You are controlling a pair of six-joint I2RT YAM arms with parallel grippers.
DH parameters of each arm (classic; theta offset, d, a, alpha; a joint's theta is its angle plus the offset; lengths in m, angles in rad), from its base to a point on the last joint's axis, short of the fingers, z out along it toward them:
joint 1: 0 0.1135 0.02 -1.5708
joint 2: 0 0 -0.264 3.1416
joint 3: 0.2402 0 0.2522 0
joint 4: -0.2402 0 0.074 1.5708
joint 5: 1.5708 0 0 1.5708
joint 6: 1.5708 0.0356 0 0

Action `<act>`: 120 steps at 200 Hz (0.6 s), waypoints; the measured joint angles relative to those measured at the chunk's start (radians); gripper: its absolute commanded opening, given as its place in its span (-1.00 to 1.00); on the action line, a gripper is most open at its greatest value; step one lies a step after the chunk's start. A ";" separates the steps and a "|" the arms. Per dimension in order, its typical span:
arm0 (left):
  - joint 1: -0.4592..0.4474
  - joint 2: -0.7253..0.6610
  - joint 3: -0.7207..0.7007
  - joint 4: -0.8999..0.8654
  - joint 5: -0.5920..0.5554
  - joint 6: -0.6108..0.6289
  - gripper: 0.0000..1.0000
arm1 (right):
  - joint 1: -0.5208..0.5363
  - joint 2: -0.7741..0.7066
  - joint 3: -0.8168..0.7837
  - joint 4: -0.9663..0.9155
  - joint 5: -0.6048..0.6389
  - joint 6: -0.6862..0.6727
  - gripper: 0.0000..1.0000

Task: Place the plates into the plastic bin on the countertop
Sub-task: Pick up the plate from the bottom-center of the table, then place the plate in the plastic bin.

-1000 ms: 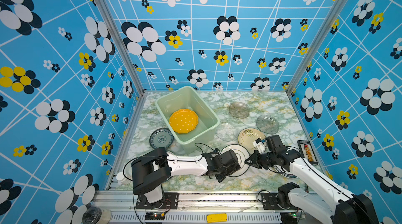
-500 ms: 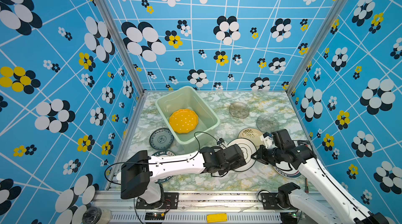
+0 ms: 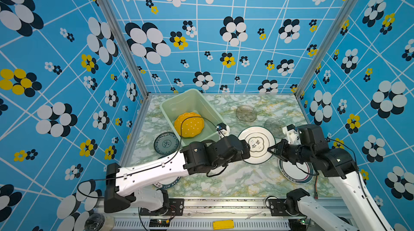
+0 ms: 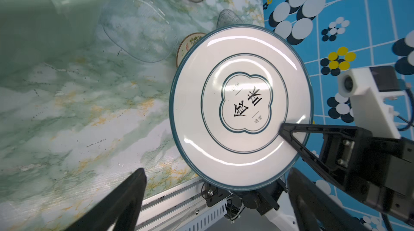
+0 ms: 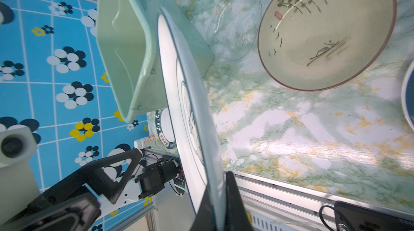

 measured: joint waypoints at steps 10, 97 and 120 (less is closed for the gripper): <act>0.034 -0.046 0.024 -0.003 -0.005 0.074 0.98 | 0.000 0.004 0.048 -0.002 0.003 0.029 -0.99; 0.576 -0.163 0.200 -0.151 0.270 0.736 0.98 | 0.000 0.177 0.219 0.134 0.018 0.275 -1.00; 0.650 -0.130 0.236 -0.200 0.300 0.840 0.99 | 0.000 0.237 0.258 0.170 0.031 0.320 -1.00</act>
